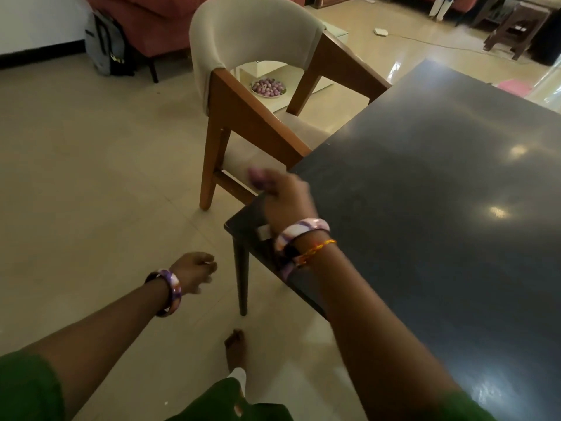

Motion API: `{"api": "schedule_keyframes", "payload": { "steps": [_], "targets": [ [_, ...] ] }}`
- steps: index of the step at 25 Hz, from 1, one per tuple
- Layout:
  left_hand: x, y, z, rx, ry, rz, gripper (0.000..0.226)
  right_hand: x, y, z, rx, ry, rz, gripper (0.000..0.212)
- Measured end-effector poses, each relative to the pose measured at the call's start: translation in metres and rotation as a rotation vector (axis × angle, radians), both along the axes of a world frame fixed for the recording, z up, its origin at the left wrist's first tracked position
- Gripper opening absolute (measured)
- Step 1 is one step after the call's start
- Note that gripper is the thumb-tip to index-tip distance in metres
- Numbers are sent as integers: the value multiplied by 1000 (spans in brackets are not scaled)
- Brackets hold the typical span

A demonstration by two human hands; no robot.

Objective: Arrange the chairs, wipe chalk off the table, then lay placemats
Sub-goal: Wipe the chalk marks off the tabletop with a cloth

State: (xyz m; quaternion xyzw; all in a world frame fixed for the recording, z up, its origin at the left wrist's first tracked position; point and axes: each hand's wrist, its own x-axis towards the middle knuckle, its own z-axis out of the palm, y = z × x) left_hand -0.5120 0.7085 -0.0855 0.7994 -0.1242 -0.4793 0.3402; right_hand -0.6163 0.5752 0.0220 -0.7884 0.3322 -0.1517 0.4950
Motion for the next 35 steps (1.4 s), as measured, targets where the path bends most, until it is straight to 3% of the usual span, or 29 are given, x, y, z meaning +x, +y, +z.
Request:
{"api": "schedule_keyframes", "payload": {
  "steps": [3,5,9,10,13,16,20,27,30,32,35],
  "targets": [
    [18,-28,14,-96,-17,137,24,-47,-76,2,-319,42,-352,37],
    [26,-53,21,-115,-48,46,29,-71,-109,-14,-287,131,-530,45],
    [42,-108,25,-137,-111,-306,41,-85,-141,-61,-291,735,-285,69],
    [48,-119,24,-139,-129,-378,43,-82,-151,-67,-321,795,-259,75],
    [61,-137,24,-151,-76,-499,37,-57,-195,-71,-321,809,-353,81],
    [63,-132,20,-212,-24,-494,31,-19,-234,-71,-293,815,-402,82],
    [57,-126,17,-221,-132,-464,37,25,-232,-75,-395,772,-214,77],
    [27,-78,32,-139,-587,-469,29,36,-85,-73,-514,626,83,71],
    [-8,-44,39,-134,-822,-451,40,0,-16,-74,-503,579,107,69],
    [-32,-24,39,-62,-967,-567,58,-45,5,-78,-451,616,-49,69],
    [-65,-8,31,26,-1213,-880,69,-157,16,-83,-339,782,-502,71]
  ]
}}
